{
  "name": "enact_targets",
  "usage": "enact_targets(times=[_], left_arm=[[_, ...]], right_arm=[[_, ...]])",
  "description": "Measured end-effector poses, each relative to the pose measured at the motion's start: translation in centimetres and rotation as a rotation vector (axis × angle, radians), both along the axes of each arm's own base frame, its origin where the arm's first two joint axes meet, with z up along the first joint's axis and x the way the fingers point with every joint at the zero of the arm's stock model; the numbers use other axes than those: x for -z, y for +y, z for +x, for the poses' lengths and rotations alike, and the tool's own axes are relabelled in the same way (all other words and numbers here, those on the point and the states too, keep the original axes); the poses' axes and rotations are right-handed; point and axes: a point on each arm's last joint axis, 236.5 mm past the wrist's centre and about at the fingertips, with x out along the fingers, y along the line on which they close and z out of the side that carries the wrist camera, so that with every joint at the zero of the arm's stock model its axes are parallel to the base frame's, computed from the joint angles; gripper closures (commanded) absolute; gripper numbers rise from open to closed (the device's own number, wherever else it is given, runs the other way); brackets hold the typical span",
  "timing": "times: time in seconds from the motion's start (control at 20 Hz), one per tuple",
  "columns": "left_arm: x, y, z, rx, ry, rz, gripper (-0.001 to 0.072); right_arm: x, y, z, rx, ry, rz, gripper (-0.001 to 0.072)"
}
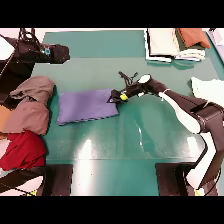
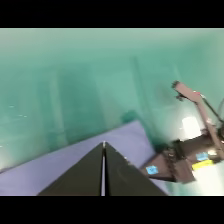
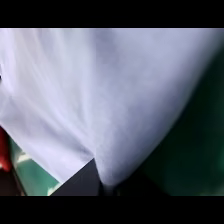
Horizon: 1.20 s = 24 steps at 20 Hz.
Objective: Fold the shirts.
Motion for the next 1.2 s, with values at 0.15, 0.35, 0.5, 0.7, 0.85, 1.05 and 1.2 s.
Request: enact_targets(times=[0.15, 0.35, 0.5, 0.7, 0.85, 1.05, 1.2], left_arm=[[-0.1, -2.5, -1.0, 0.057, 0.003, -0.011, 0.0688], [-0.4, -6.6, -2.8, 0.149, -0.012, -0.015, 0.0687], [-0.5, -8.1, -3.6, 0.184, -0.022, -0.015, 0.0687], [-0.7, -8.9, -3.9, 0.2, -0.03, -0.019, 0.0687], [-0.8, -9.1, -3.9, 0.2, -0.032, -0.023, 0.0687], [-0.8, -9.2, -4.0, 0.199, -0.032, -0.03, 0.0687], [-0.8, -9.2, -4.0, 0.193, -0.026, -0.038, 0.0687]], right_arm=[[-2.8, -2.2, 3.0, 0.052, -0.093, -0.001, 0.0697], [-7.4, -12.6, 7.6, 0.177, -0.227, -0.12, 0.0696], [-11.0, -23.6, 9.4, 0.318, -0.286, -0.222, 0.0696], [-14.3, -38.3, 9.4, 0.571, -0.319, -0.318, 0.0696], [-15.6, -47.3, 8.4, 0.762, -0.331, -0.36, 0.0696], [-17.0, -55.2, 7.4, 0.954, -0.378, -0.399, 0.0696], [-19.1, -58.3, 7.5, 1.018, -0.451, -0.432, 0.0697]])
